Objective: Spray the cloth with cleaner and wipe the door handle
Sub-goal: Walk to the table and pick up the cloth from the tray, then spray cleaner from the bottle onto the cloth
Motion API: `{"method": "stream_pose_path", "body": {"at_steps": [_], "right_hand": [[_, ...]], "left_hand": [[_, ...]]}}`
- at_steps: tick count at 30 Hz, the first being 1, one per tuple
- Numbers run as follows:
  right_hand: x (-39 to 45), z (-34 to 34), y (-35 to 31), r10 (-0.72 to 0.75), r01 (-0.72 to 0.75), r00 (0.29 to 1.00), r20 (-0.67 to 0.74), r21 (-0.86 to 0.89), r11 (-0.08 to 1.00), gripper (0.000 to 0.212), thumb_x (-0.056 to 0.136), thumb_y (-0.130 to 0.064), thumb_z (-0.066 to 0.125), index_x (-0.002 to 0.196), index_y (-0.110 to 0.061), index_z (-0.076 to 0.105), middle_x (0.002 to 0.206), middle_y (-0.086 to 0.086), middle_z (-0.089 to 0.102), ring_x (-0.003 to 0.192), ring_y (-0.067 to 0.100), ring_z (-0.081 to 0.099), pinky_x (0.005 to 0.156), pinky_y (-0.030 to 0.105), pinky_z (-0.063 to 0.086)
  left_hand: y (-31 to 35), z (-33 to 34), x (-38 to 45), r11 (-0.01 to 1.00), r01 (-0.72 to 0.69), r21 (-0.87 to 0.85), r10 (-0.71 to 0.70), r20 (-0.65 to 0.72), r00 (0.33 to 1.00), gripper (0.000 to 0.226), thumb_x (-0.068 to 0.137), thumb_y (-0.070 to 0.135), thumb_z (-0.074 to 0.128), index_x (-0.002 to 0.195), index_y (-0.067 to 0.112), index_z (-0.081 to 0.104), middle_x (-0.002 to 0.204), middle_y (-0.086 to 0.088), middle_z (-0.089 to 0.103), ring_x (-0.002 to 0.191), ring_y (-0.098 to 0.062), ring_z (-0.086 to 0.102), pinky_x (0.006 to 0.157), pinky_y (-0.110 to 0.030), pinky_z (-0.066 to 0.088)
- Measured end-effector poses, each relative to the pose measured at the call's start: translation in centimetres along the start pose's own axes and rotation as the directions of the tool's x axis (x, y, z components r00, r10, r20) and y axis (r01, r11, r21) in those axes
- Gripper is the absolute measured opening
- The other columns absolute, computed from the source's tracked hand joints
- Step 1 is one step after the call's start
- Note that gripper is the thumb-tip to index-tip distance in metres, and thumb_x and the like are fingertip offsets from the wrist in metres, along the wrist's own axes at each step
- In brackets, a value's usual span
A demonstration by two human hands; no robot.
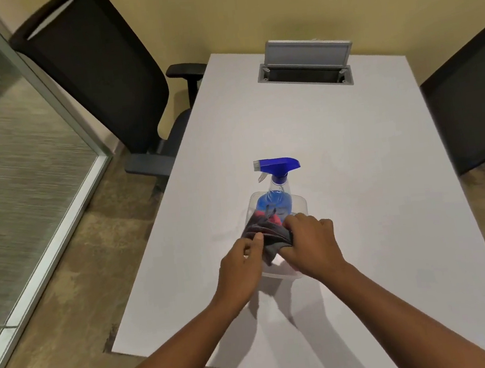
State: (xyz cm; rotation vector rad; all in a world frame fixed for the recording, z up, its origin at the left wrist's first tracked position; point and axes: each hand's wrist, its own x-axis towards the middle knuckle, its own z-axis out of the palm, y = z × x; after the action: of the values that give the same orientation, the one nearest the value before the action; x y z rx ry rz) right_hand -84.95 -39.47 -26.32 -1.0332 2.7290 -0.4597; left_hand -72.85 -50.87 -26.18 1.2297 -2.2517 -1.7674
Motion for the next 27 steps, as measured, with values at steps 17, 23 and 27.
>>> {"method": "stream_pose_path", "body": {"at_steps": [17, 23, 27], "right_hand": [[-6.3, 0.1, -4.1, -0.063, 0.004, 0.994, 0.091, 0.539, 0.842, 0.043, 0.083, -0.065, 0.055, 0.121, -0.045, 0.057, 0.112, -0.013, 0.052, 0.111, -0.002, 0.045, 0.087, 0.015, 0.04], [-6.2, 0.2, -2.9, -0.133, 0.023, 0.981, 0.143, 0.591, 0.806, 0.075, 0.082, -0.054, 0.069, 0.147, -0.043, 0.036, 0.137, -0.028, 0.037, 0.127, -0.011, 0.038, 0.102, 0.008, 0.035], [-5.9, -0.5, -1.9, -0.107, -0.012, 0.984, 0.139, 0.662, 0.75, 0.071, 0.082, -0.047, 0.075, 0.145, -0.042, 0.042, 0.136, -0.033, 0.046, 0.121, -0.01, 0.05, 0.1, 0.011, 0.044]], "left_hand": [[-0.5, -0.8, -1.1, 0.667, 0.231, -0.709, -0.218, 0.111, 0.97, 0.029, 0.093, 0.029, 0.07, 0.115, 0.009, 0.071, 0.096, -0.016, 0.078, 0.085, -0.025, 0.075, 0.079, -0.037, 0.061], [0.4, -1.2, -0.5, 0.618, 0.193, -0.762, -0.213, 0.074, 0.974, 0.037, 0.093, 0.032, 0.068, 0.123, 0.009, 0.067, 0.102, -0.016, 0.076, 0.087, -0.023, 0.075, 0.077, -0.037, 0.061], [1.0, -1.9, -0.1, 0.582, 0.165, -0.796, -0.187, 0.066, 0.98, 0.054, 0.084, 0.039, 0.07, 0.129, 0.009, 0.062, 0.115, -0.018, 0.073, 0.098, -0.027, 0.074, 0.08, -0.036, 0.062]]}}
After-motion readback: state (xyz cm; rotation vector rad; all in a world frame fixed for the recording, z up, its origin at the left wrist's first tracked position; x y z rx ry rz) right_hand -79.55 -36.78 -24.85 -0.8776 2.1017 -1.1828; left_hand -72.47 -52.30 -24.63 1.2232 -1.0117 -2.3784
